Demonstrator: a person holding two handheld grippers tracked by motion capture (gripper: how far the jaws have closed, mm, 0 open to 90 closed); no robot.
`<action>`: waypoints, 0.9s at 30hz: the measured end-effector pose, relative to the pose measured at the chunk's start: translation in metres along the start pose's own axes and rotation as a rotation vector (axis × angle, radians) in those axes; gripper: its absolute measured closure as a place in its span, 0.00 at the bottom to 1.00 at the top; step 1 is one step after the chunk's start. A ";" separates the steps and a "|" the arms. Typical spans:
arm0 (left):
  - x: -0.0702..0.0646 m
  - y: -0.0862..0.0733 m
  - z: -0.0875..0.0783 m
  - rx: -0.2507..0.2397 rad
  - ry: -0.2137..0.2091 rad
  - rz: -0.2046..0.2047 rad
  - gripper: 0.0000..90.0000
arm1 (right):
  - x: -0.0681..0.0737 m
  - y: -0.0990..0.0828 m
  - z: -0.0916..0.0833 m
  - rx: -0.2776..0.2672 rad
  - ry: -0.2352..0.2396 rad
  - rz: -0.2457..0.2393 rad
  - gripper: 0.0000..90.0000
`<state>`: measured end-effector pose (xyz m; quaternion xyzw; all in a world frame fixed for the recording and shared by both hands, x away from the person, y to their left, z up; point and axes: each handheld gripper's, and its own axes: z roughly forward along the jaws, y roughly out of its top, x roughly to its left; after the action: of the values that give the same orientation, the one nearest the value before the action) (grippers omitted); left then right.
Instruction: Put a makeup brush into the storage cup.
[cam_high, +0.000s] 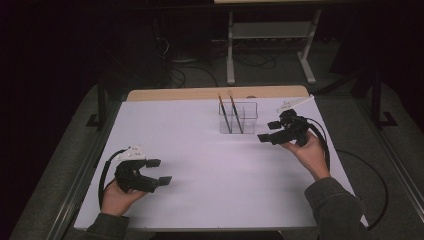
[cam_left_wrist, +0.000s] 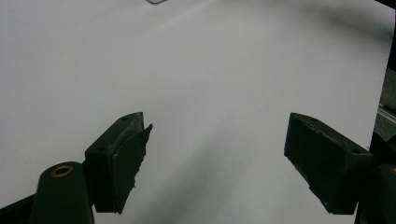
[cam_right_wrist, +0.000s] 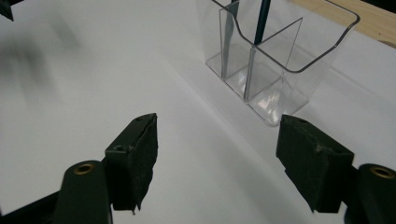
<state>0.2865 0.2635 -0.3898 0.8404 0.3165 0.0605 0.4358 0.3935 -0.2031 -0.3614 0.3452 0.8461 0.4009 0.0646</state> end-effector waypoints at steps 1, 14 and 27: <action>0.000 0.000 0.000 0.001 0.001 0.000 0.22 | 0.000 0.000 0.000 0.004 0.003 0.005 0.31; 0.001 -0.001 0.001 0.001 0.008 -0.005 0.22 | 0.005 -0.008 -0.002 -0.006 0.012 -0.011 0.30; 0.002 -0.001 0.001 0.006 0.020 0.000 0.21 | 0.011 -0.014 -0.008 -0.016 0.017 0.005 0.29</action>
<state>0.2877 0.2644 -0.3912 0.8411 0.3207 0.0681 0.4303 0.3746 -0.2074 -0.3644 0.3433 0.8426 0.4107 0.0594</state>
